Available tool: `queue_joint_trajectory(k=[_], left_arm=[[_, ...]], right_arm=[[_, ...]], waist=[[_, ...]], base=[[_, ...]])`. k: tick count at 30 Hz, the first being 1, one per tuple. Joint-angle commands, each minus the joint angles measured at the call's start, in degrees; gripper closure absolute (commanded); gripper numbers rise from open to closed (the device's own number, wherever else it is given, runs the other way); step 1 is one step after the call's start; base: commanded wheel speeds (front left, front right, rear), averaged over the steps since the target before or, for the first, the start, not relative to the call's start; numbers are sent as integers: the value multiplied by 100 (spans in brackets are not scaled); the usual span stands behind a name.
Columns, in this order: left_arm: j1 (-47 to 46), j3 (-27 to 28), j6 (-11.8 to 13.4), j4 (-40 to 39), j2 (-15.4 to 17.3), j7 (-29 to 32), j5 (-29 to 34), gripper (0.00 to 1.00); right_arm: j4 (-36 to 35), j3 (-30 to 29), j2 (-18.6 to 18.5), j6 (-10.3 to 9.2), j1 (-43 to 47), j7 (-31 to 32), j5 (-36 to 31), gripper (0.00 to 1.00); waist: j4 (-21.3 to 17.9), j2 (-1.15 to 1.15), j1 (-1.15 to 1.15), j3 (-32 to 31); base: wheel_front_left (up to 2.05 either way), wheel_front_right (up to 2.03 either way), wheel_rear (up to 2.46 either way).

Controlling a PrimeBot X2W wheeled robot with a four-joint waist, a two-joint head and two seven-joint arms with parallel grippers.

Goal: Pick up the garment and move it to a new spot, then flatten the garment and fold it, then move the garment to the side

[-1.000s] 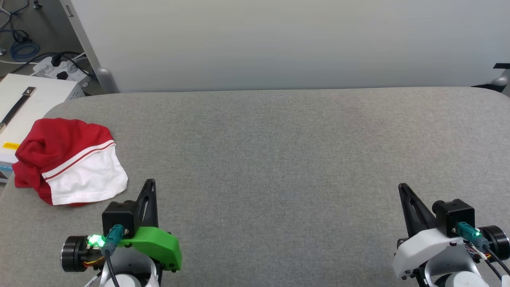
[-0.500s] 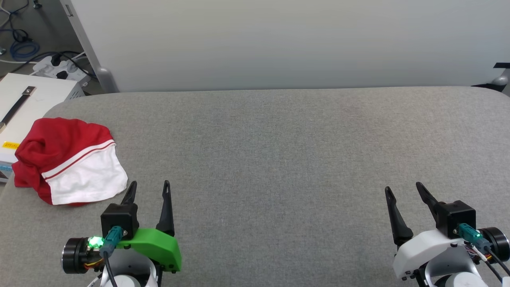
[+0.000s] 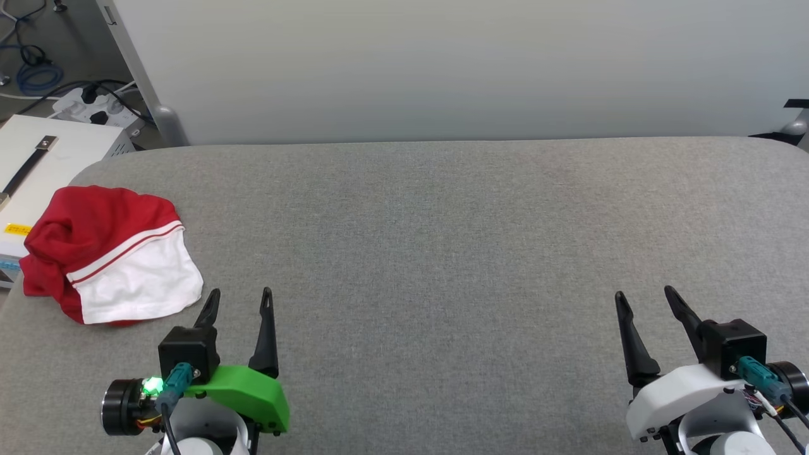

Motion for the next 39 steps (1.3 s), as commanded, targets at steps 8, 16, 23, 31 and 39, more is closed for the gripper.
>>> queue_joint_trajectory(k=[8,16,23,31,39], left_arm=[[51,9,-74,57,-10,-150,-162,0],[76,13,-126,48,-12,-245,-268,0],[98,30,-167,73,-14,-326,-343,0],[117,52,-209,126,-16,-421,-442,0],[142,41,-246,200,-18,-515,-493,0]], right_arm=[[-33,-10,-4,-1,-43,-151,147,0],[24,-3,-4,-2,-49,-245,135,0],[57,13,-4,-2,-69,-326,162,0],[94,31,-5,-2,-70,-421,190,0],[145,54,-5,-3,-88,-515,207,0]], waist=[[7,0,0,1],[12,0,0,3],[7,0,0,16],[16,0,0,8],[19,0,0,23]], base=[[0,0,0],[0,0,0],[0,0,0],[0,0,0],[0,0,0]])
